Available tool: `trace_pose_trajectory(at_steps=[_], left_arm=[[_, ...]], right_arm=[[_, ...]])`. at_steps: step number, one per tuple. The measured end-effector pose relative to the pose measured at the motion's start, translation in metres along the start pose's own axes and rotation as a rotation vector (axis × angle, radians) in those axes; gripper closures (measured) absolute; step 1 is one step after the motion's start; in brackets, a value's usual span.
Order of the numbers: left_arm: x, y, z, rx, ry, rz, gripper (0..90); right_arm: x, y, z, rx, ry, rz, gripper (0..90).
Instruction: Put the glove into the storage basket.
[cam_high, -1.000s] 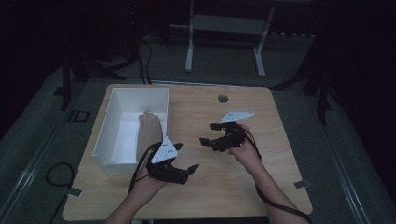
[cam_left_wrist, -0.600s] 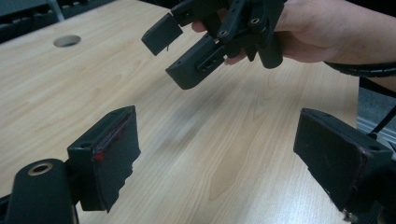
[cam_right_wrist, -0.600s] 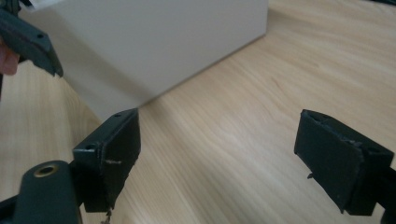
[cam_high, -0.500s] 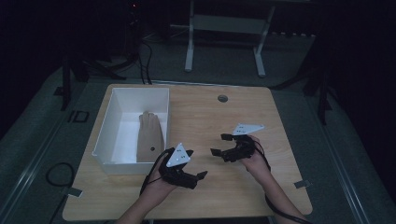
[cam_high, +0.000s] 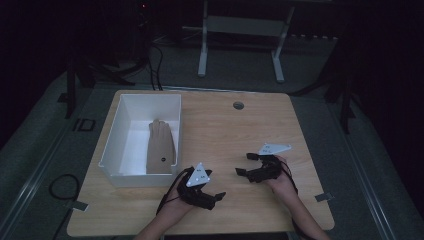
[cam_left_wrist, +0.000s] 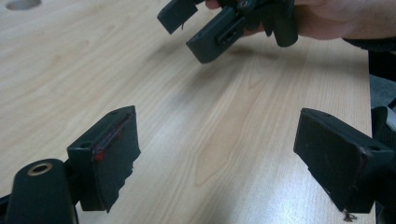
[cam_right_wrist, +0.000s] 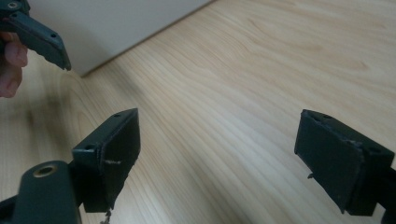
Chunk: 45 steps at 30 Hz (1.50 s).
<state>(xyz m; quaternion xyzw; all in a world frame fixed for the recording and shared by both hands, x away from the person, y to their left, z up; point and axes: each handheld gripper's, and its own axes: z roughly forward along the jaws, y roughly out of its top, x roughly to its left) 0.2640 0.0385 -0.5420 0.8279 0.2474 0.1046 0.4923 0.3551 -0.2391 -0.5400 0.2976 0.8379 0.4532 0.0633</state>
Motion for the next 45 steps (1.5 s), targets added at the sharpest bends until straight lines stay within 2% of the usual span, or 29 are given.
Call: trace_pose_trajectory(at_steps=[7,10,12,18,22,27,29,33,35,40,45], left_arm=[[-0.005,-0.006,0.012,0.024,-0.018,0.008,14.5],[-0.008,-0.007,0.017,0.031,-0.026,0.025,14.5],[-0.011,-0.009,0.021,0.034,-0.036,0.043,14.5],[-0.013,-0.013,0.026,0.026,-0.061,0.035,14.5],[-0.016,-0.015,0.027,0.022,-0.066,0.053,14.5],[-0.016,-0.017,0.027,0.014,-0.066,0.053,14.5],[-0.017,-0.018,0.027,0.008,-0.060,0.047,14.5],[-0.017,-0.018,0.026,0.008,-0.057,0.061,14.5],[-0.018,-0.018,0.024,0.006,-0.054,0.072,14.4],[-0.017,-0.020,0.024,0.004,-0.052,0.066,14.5],[-0.018,-0.020,0.024,-0.002,-0.056,0.064,14.5]], right_arm=[[-0.006,-0.012,-0.010,0.003,-0.012,0.025,14.3],[-0.007,-0.019,-0.014,0.012,0.002,0.026,14.2],[-0.008,-0.027,-0.018,0.042,-0.012,0.015,14.2],[-0.011,-0.044,-0.032,0.031,-0.043,0.024,14.2],[-0.011,-0.051,-0.042,0.020,-0.055,0.025,14.2],[-0.010,-0.058,-0.051,0.017,-0.079,0.003,14.1],[-0.010,-0.065,-0.056,-0.002,-0.116,-0.010,14.0],[-0.010,-0.067,-0.059,-0.027,-0.129,-0.012,13.9],[-0.011,-0.067,-0.059,-0.022,-0.132,-0.015,13.9],[-0.009,-0.066,-0.057,-0.005,-0.157,-0.019,14.0],[-0.010,-0.066,-0.057,-0.001,-0.162,-0.010,14.0]])
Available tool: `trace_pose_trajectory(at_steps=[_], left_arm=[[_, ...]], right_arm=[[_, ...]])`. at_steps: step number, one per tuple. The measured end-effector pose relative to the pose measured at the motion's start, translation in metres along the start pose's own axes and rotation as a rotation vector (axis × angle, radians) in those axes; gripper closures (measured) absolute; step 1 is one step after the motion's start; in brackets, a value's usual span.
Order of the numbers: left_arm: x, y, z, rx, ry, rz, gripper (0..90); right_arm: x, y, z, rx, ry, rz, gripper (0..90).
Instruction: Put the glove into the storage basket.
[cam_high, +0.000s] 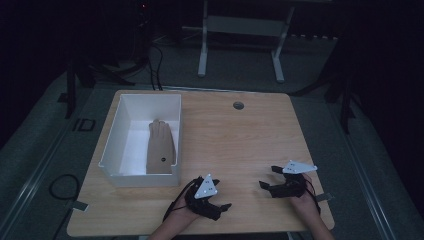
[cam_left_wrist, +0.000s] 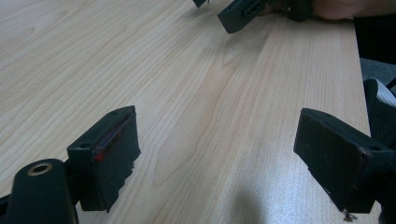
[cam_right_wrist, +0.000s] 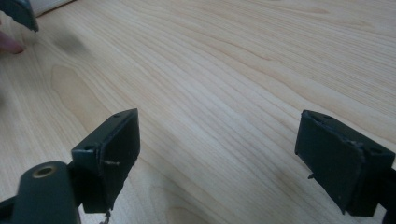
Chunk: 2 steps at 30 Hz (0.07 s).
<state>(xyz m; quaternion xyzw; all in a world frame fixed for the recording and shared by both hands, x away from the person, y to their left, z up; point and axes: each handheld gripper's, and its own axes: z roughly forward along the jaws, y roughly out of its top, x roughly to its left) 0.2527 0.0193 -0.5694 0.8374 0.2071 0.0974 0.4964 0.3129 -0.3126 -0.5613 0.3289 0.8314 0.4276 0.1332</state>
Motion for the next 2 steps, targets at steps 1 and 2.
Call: trace_pose_trajectory(at_steps=[1,2], left_arm=[[0.0000,0.0000,0.0000,0.001,0.001,0.002,14.5],[-0.0002,-0.0002,0.0000,0.000,0.001,0.006,14.5]], right_arm=[[-0.0002,-0.0001,-0.0003,-0.002,-0.001,0.000,14.0],[-0.0001,-0.0001,-0.0004,-0.003,-0.002,0.001,14.0]])
